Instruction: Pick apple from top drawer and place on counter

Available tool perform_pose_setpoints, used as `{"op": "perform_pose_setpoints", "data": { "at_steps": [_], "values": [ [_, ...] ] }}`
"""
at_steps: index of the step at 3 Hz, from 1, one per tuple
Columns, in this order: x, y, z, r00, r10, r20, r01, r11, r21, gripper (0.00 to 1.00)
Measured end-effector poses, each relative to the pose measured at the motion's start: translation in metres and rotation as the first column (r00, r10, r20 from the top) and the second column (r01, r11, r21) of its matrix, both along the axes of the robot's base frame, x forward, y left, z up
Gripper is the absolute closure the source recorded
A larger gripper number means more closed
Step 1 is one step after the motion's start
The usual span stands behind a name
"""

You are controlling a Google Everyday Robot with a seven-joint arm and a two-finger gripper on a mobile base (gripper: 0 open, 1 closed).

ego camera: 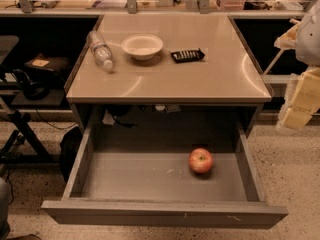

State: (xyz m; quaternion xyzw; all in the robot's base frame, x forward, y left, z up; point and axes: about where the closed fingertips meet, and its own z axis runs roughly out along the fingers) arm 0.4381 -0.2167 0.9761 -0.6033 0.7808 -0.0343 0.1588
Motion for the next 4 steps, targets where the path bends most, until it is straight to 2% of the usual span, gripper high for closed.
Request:
{"op": "perform_pose_setpoints", "data": {
  "at_steps": [2, 3, 4],
  "values": [
    [-0.002, 0.005, -0.008, 0.9999, 0.012, 0.007, -0.012, 1.000, 0.017, 0.00],
    [-0.012, 0.024, -0.049, 0.9978, 0.067, -0.001, -0.066, 0.992, 0.105, 0.00],
    [-0.022, 0.060, -0.130, 0.9915, 0.124, -0.041, -0.107, 0.953, 0.284, 0.00]
  ]
}}
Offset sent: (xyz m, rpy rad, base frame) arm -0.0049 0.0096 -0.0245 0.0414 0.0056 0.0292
